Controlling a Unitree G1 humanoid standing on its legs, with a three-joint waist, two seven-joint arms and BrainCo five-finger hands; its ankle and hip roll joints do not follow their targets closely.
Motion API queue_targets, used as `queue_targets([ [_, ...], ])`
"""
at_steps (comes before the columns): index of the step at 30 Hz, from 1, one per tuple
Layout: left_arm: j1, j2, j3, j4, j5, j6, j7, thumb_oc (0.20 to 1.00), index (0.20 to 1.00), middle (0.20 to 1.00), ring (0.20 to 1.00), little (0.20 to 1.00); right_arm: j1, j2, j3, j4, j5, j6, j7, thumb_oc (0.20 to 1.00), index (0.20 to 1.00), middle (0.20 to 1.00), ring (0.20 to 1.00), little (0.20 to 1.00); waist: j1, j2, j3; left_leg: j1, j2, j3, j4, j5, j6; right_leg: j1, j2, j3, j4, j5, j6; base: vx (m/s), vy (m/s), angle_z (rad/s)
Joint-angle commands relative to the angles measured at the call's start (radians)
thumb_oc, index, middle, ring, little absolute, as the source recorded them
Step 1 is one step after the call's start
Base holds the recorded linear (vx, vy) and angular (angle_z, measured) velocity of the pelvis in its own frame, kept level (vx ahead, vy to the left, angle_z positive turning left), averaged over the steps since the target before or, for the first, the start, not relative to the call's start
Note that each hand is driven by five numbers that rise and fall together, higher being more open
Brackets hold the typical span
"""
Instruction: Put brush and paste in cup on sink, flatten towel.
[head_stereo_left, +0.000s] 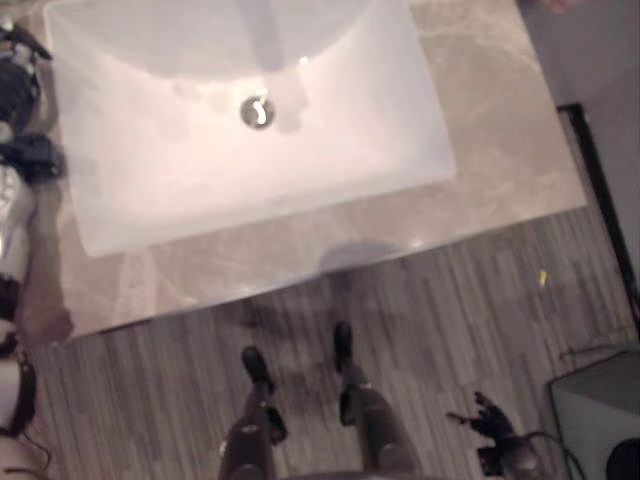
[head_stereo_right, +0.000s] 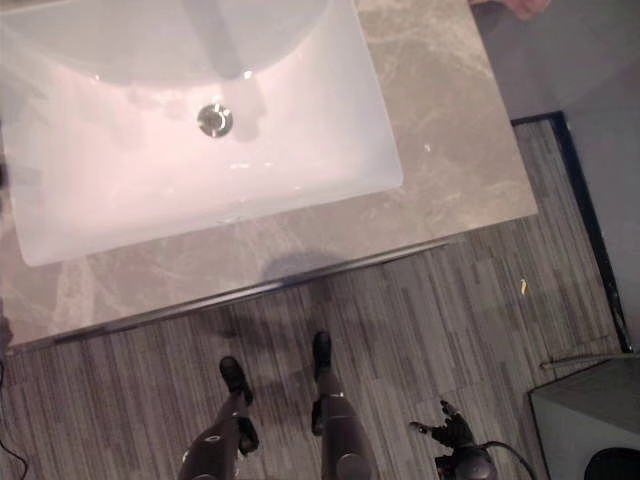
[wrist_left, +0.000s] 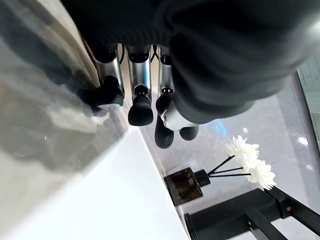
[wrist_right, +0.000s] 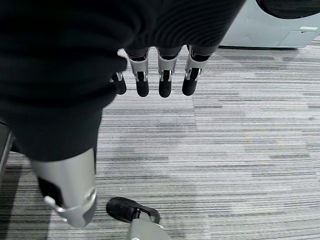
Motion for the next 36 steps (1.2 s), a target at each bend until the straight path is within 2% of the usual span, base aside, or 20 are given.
queue_targets([
  [1,0.172,-0.092,0.026,-0.040,-0.009,-0.004,-0.055,0.200,0.200,0.200,0.200,0.200,0.043,-0.046,-0.025,0.035,0.004,0.009,-0.006,1.000,1.000,1.000,1.000,1.000,0.009,0.042,-0.044,0.043,0.014,-0.113,0.012,-0.056,-0.012,0.061,-0.027,-0.047,-0.001,-0.006,0.061,0.01,-0.024,-0.07],
  [7,0.355,-0.108,0.127,-0.101,-0.006,0.000,-0.103,0.200,0.200,0.200,0.200,0.200,0.048,-0.056,-0.055,0.056,-0.021,0.010,0.006,1.000,1.000,1.000,1.000,1.000,0.031,0.066,-0.061,0.095,0.007,-0.123,0.012,-0.064,-0.011,0.125,-0.033,-0.071,-0.001,-0.024,0.055,-0.02,-0.015,0.12],
  [15,0.370,-0.080,0.177,-0.105,0.021,-0.005,-0.074,0.200,0.200,0.200,0.200,0.200,0.042,-0.061,-0.069,0.091,-0.036,0.010,-0.004,1.000,1.000,1.000,1.000,1.000,0.035,0.080,-0.066,0.093,0.001,-0.141,0.012,-0.057,-0.008,0.142,-0.040,-0.099,-0.001,-0.025,0.054,-0.03,0.004,0.18],
  [25,0.239,-0.012,0.154,-0.081,0.041,-0.011,-0.005,0.200,0.200,0.200,0.200,0.200,0.062,-0.068,-0.092,0.097,0.006,0.012,0.001,1.000,1.000,1.000,1.000,1.000,0.015,0.062,-0.024,0.042,-0.010,-0.152,0.012,-0.048,-0.002,0.098,-0.046,-0.103,-0.001,-0.002,0.069,-0.01,0.026,0.03],
  [36,0.004,0.042,0.037,0.057,0.033,-0.017,0.059,0.200,0.200,0.200,0.200,0.200,0.085,-0.040,-0.116,0.156,0.068,0.010,-0.004,1.000,1.000,1.000,1.000,1.000,-0.009,0.047,0.005,-0.037,-0.009,-0.163,0.012,-0.036,-0.002,0.027,-0.045,-0.096,-0.001,0.013,0.076,0.03,0.023,0.00],
])
